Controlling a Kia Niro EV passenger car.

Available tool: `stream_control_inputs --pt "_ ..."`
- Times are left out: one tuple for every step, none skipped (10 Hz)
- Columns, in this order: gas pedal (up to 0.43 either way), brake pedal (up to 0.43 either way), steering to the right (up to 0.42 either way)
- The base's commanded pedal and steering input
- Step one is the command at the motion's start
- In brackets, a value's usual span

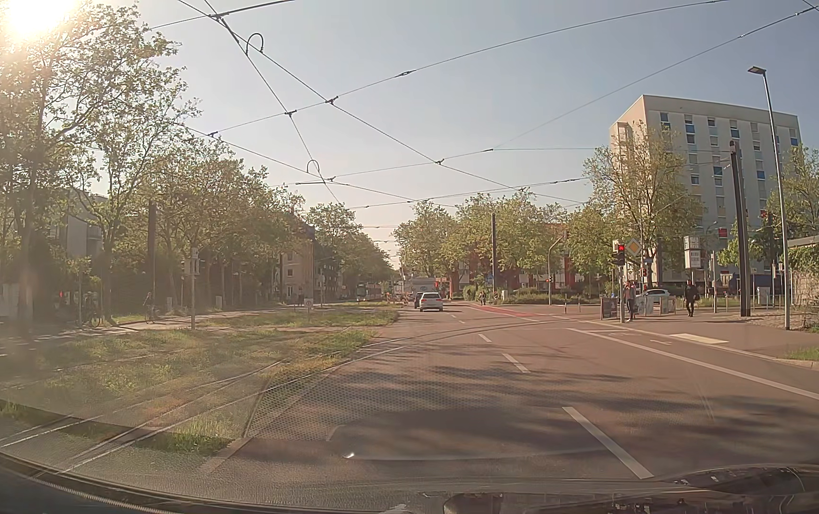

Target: Follow the waypoints while adhering to traffic rules and regulations

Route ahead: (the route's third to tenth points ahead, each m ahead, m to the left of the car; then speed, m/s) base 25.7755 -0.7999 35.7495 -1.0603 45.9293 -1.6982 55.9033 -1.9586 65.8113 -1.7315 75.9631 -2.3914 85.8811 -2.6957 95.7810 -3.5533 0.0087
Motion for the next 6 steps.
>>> stream_control_inputs --pt "0.000 0.250 -0.001" --pt "0.000 0.250 -0.001" --pt "0.000 0.250 -0.001" --pt "0.000 0.250 -0.001" --pt "0.000 0.250 -0.001" --pt "0.000 0.250 -0.001"
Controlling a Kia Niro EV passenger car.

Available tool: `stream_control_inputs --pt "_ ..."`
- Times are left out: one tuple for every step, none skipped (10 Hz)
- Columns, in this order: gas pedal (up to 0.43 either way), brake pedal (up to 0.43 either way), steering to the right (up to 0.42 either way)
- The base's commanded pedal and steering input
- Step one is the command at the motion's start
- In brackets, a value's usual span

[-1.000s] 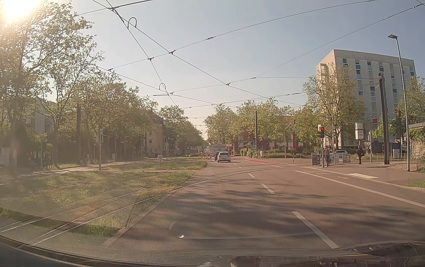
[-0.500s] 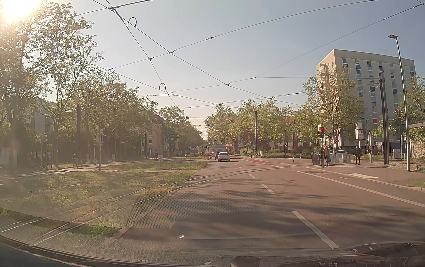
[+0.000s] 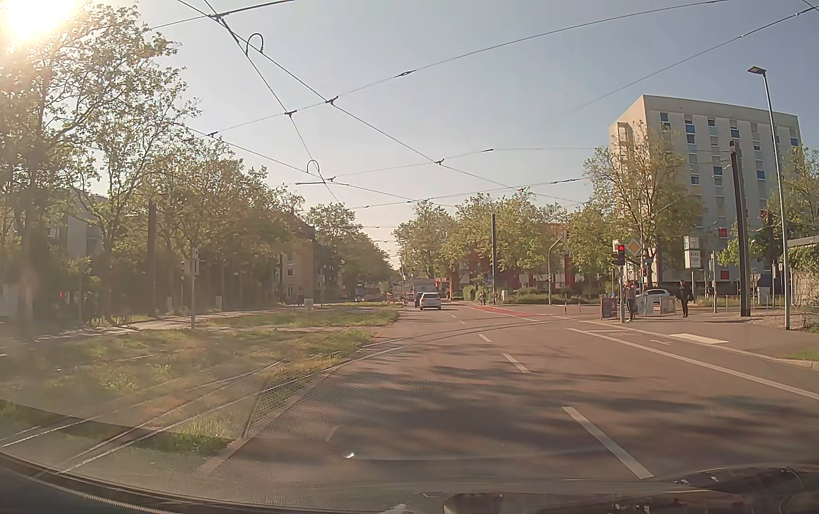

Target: Follow the waypoints while adhering to traffic rules and regulations

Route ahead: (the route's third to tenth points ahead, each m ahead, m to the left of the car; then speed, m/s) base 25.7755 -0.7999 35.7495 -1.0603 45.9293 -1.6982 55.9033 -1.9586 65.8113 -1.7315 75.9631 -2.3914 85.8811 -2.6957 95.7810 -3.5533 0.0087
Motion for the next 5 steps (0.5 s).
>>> stream_control_inputs --pt "0.000 0.250 -0.001" --pt "0.000 0.250 -0.001" --pt "0.000 0.244 -0.001" --pt "0.000 0.250 -0.001" --pt "0.000 0.250 -0.001"
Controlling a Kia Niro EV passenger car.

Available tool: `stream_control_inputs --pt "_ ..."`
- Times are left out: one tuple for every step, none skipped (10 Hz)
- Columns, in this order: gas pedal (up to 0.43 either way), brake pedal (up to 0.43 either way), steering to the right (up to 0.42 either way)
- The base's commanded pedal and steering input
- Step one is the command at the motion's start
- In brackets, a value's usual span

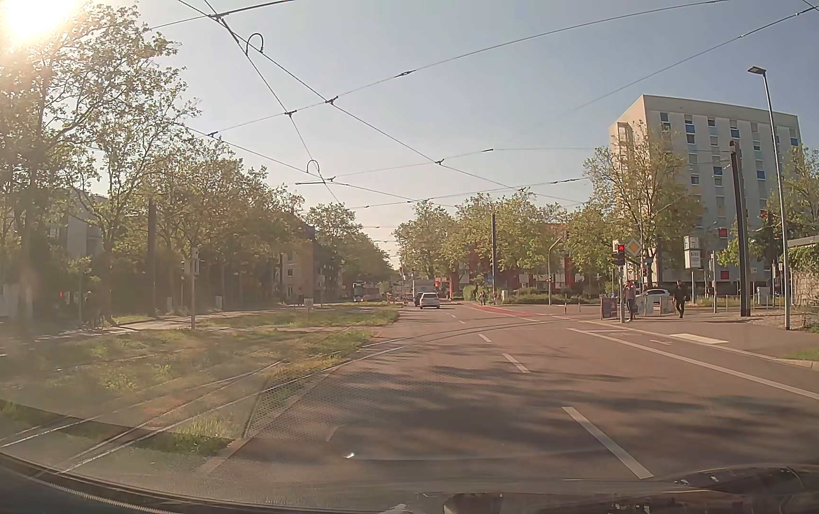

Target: Follow the waypoints while adhering to traffic rules and regulations

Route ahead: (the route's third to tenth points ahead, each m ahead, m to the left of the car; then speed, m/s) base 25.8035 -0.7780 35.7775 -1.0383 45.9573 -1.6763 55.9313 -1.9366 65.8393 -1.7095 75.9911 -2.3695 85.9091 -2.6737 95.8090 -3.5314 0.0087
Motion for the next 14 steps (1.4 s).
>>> stream_control_inputs --pt "0.000 0.250 -0.001" --pt "0.000 0.250 -0.001" --pt "0.000 0.250 -0.001" --pt "0.000 0.250 -0.001" --pt "0.000 0.250 -0.001" --pt "0.000 0.250 -0.001" --pt "0.000 0.250 -0.001" --pt "0.000 0.250 -0.001" --pt "0.000 0.250 -0.001" --pt "0.000 0.250 -0.001" --pt "0.000 0.250 -0.001" --pt "0.000 0.256 -0.001" --pt "0.000 0.256 -0.001" --pt "0.000 0.256 -0.001"
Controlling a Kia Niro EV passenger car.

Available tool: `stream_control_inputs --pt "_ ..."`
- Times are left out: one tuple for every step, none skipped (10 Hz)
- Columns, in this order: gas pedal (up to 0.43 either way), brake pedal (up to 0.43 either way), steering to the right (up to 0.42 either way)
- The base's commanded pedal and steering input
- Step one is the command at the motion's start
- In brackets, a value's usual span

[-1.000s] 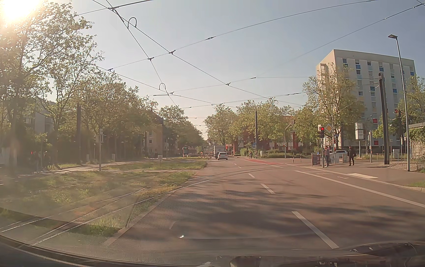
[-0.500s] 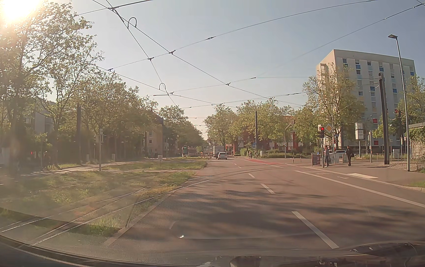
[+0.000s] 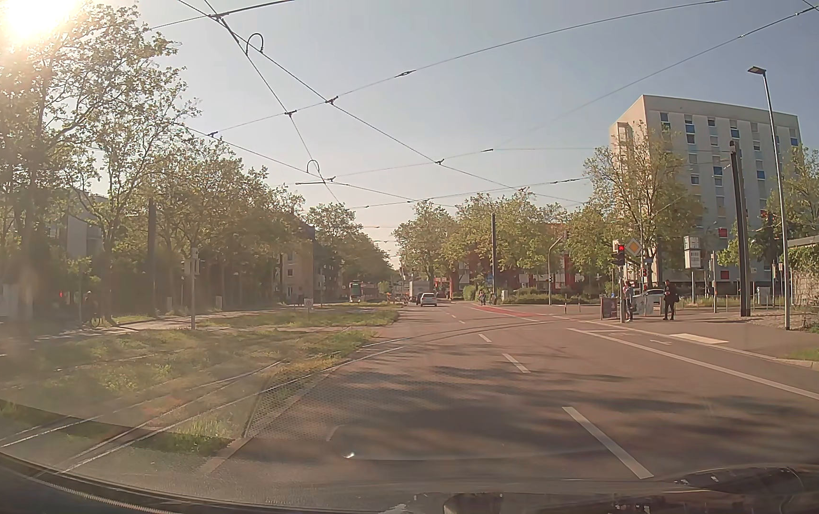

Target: Follow the waypoints while adhering to traffic rules and regulations

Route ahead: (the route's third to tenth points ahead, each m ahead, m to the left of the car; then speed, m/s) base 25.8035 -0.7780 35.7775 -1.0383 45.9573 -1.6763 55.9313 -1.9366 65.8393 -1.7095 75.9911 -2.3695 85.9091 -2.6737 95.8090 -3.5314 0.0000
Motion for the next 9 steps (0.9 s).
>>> stream_control_inputs --pt "0.000 0.256 -0.001" --pt "0.000 0.256 -0.001" --pt "0.000 0.256 -0.001" --pt "0.000 0.256 -0.001" --pt "0.000 0.256 -0.001" --pt "0.000 0.256 -0.001" --pt "0.000 0.256 -0.001" --pt "0.000 0.256 -0.001" --pt "0.000 0.256 -0.001"
